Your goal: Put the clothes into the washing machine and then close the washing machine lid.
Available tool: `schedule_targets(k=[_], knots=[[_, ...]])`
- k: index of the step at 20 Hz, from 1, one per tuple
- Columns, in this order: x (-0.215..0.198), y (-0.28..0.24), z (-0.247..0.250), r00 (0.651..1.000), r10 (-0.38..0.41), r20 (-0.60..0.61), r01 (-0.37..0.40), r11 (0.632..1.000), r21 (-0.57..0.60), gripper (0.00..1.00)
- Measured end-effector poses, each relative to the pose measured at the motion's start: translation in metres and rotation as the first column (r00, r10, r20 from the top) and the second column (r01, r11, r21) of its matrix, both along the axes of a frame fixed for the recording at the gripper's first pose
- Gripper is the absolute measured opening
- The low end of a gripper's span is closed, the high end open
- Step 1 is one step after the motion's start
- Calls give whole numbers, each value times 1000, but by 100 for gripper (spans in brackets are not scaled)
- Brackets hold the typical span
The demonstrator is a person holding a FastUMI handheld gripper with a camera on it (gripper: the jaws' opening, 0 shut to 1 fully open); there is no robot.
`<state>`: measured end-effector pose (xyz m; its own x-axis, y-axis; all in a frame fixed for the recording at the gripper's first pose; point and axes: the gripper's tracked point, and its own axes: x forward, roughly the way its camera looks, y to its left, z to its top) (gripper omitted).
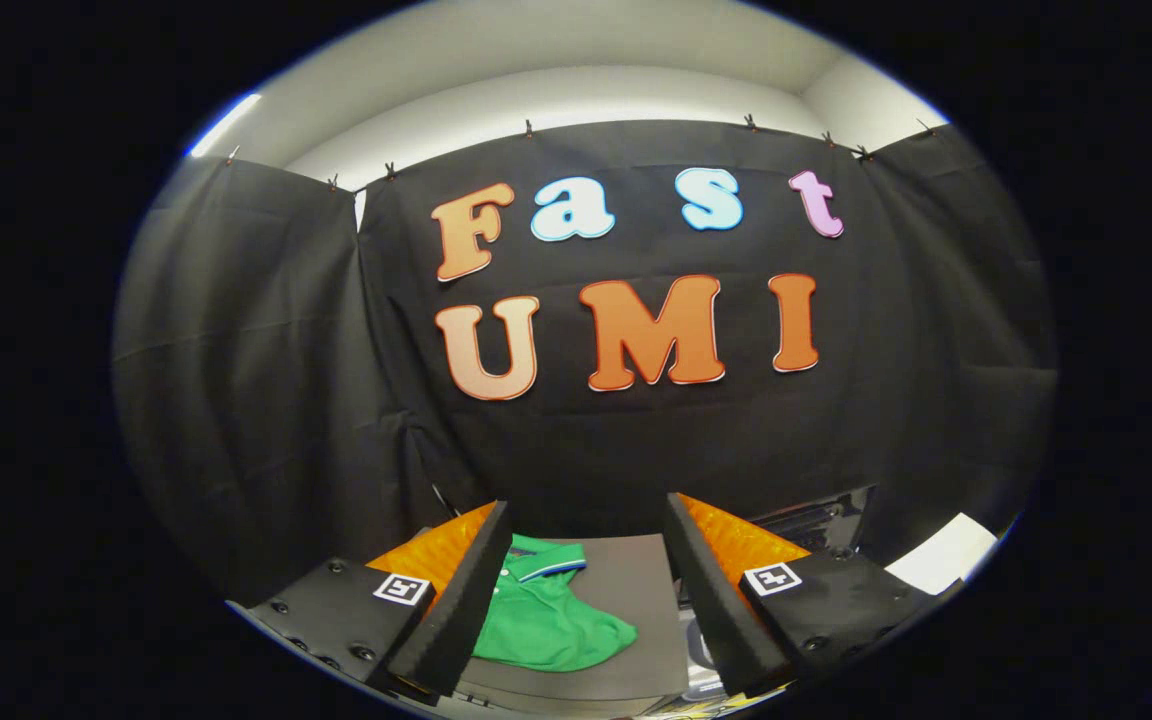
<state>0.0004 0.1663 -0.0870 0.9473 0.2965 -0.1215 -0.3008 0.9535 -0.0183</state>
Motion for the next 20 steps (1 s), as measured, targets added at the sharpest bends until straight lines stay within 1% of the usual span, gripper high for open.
schedule_targets(k=[9,13,20], knots=[[24,68,-79,993,75,-94,-78,996,-37,99],[34,85,-114,987,85,-135,-93,994,-53,99],[47,107,-162,975,90,-202,-110,990,-93,99]])
